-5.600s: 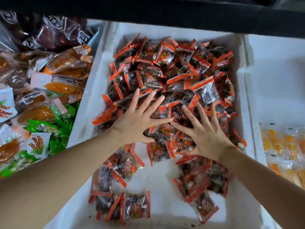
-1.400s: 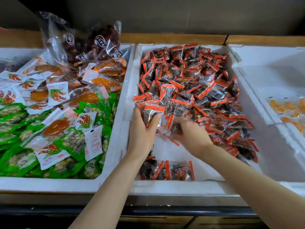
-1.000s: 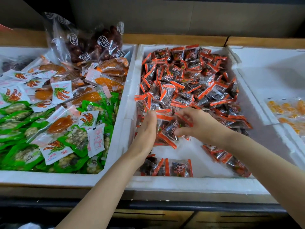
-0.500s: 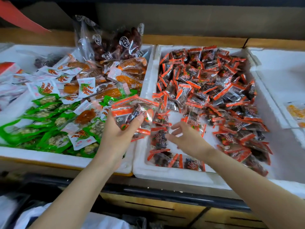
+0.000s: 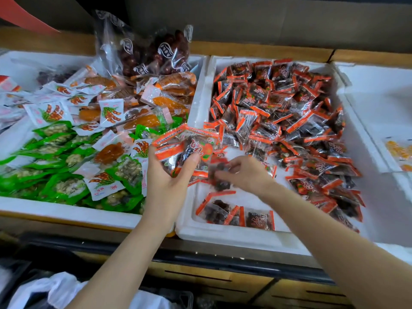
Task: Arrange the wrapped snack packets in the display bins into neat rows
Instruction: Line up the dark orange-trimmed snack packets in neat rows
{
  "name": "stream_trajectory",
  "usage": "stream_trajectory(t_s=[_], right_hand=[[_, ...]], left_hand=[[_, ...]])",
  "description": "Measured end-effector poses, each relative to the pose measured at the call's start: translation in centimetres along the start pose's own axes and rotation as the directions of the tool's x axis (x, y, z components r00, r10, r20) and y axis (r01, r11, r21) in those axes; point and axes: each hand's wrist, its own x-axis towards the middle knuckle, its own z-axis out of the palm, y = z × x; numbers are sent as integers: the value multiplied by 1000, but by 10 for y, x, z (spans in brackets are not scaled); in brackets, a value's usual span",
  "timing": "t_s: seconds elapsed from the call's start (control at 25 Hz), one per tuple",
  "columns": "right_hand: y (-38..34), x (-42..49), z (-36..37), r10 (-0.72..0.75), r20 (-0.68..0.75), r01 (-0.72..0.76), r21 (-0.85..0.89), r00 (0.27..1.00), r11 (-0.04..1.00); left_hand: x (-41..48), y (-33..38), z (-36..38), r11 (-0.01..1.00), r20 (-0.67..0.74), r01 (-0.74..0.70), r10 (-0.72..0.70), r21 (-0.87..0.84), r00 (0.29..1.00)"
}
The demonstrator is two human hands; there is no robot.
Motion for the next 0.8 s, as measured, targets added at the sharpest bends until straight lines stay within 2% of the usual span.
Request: stream_trajectory(t_s=[0.04, 0.16, 0.28, 0.4, 0.44, 0.48, 0.56, 0.6, 0.68, 0.8], right_hand=[[5, 1, -14, 22, -20, -21, 48, 1000, 999], [29, 6, -36, 130, 2, -129, -101, 992, 986], [37, 15, -22, 146, -68, -153, -123, 987, 981], [38, 25, -12, 175, -78, -171, 56, 981, 984], [41, 25, -9, 144, -62, -141, 45, 988, 989], [42, 23, -8, 75, -65, -80, -78, 995, 994], [40, 18, -12, -105, -116, 55, -370, 988, 927], [37, 11, -15, -206, -118, 140, -415, 971, 899], [26, -3, -20, -299, 30, 291, -337, 954, 895], [21, -21, -5, -158, 349, 270, -299, 924, 915]], left_hand=[[0, -1, 1, 1000, -12, -12, 12, 4, 1000], [-3, -3, 3, 1000, -32, -27, 27, -8, 999], [-5, -4, 5, 999, -24, -31, 31, -8, 999], [-5, -4, 5, 1000, -8, -29, 29, -2, 1000], [-5, -4, 5, 1000, -7, -31, 31, 0, 999], [-6, -3, 4, 999, -8, -32, 32, -1, 999], [-6, -4, 4, 1000, -9, -29, 29, -6, 1000], [-6, -4, 5, 1000, -6, -24, 24, -9, 1000], [-6, -5, 4, 1000, 5, -21, 21, -9, 1000], [-6, -7, 5, 1000, 20, -23, 22, 13, 1000]])
